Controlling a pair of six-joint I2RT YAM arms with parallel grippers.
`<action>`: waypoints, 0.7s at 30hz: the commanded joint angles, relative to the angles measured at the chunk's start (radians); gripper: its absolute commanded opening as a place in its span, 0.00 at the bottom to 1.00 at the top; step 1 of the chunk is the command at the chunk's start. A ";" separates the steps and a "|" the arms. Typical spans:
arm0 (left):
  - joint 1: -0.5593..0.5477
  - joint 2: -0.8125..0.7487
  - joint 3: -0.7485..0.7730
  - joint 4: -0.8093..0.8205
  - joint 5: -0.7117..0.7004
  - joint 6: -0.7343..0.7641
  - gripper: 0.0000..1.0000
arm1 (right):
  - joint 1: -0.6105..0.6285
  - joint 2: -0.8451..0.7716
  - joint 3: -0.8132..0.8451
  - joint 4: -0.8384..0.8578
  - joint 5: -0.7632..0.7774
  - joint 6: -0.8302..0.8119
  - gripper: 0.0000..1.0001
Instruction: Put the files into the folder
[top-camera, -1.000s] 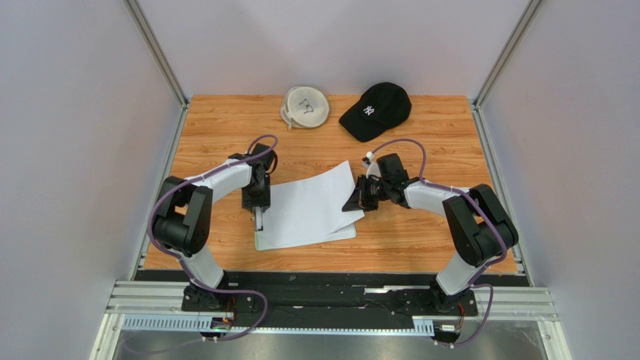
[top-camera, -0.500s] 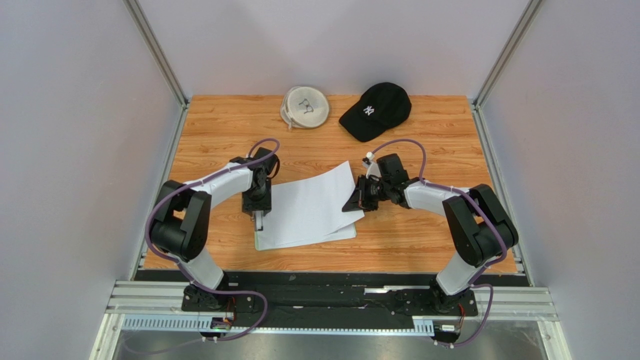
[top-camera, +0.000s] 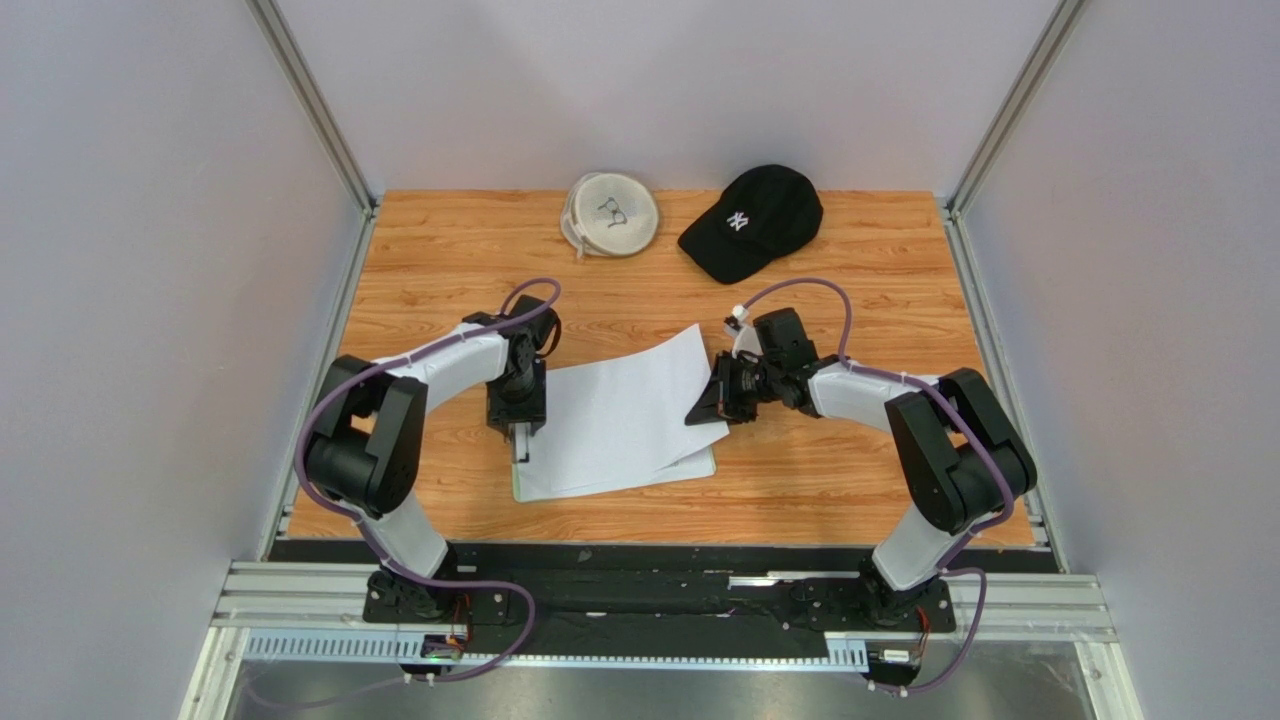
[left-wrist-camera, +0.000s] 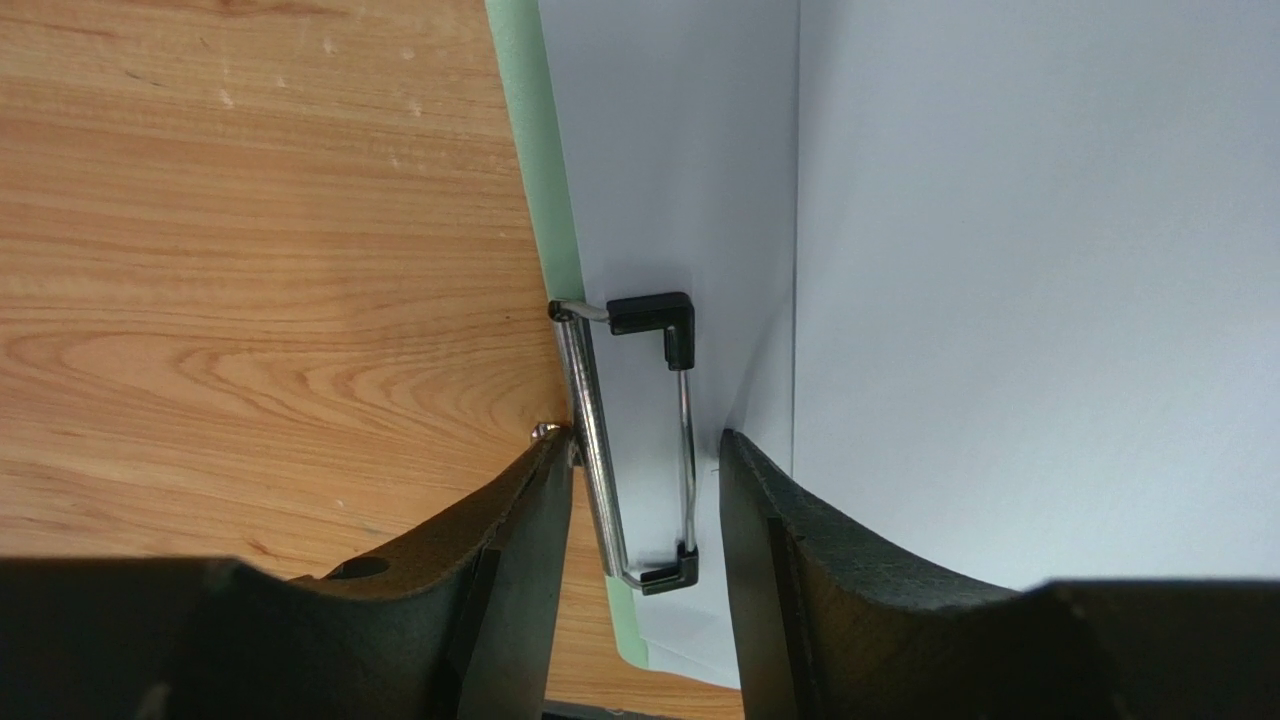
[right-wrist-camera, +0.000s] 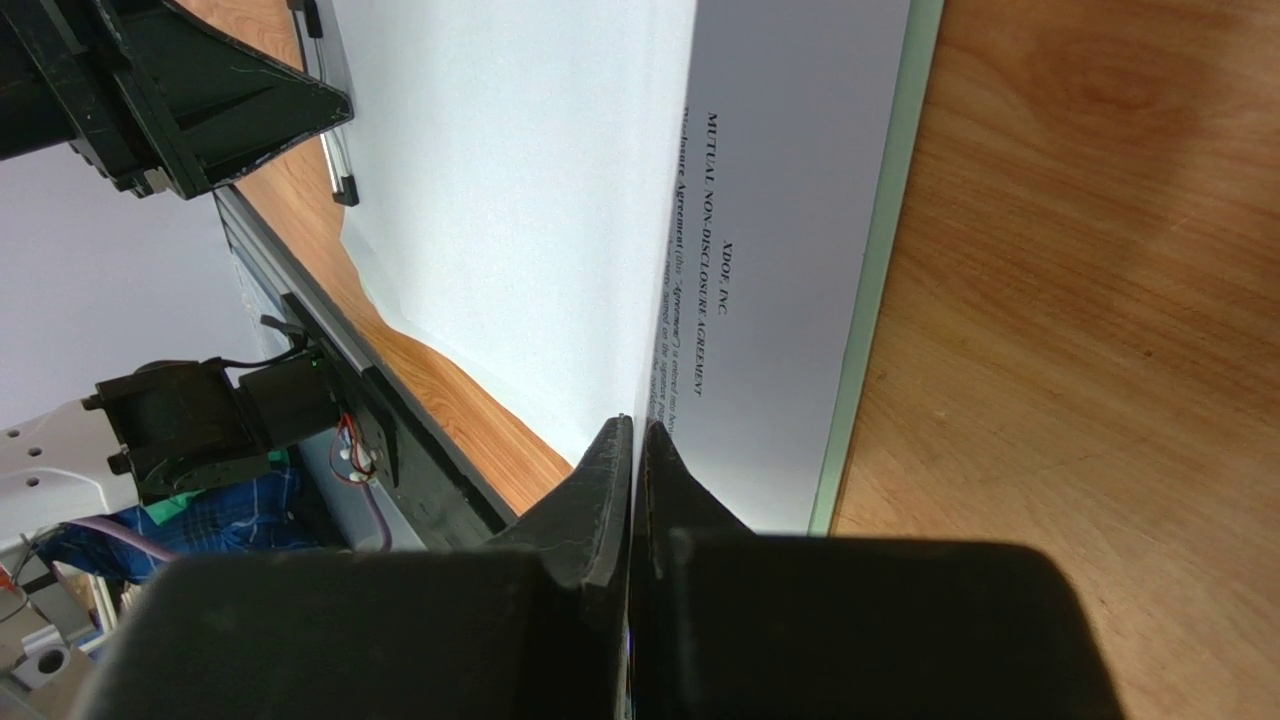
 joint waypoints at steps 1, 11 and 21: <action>-0.005 0.038 0.024 0.000 0.077 0.008 0.49 | -0.003 0.003 0.014 0.000 0.004 -0.036 0.00; -0.043 0.090 0.093 0.026 0.210 0.021 0.27 | -0.115 -0.005 0.004 -0.045 -0.006 -0.089 0.00; -0.074 0.003 0.086 0.021 0.173 -0.061 0.43 | -0.141 -0.055 -0.027 -0.078 -0.013 -0.101 0.00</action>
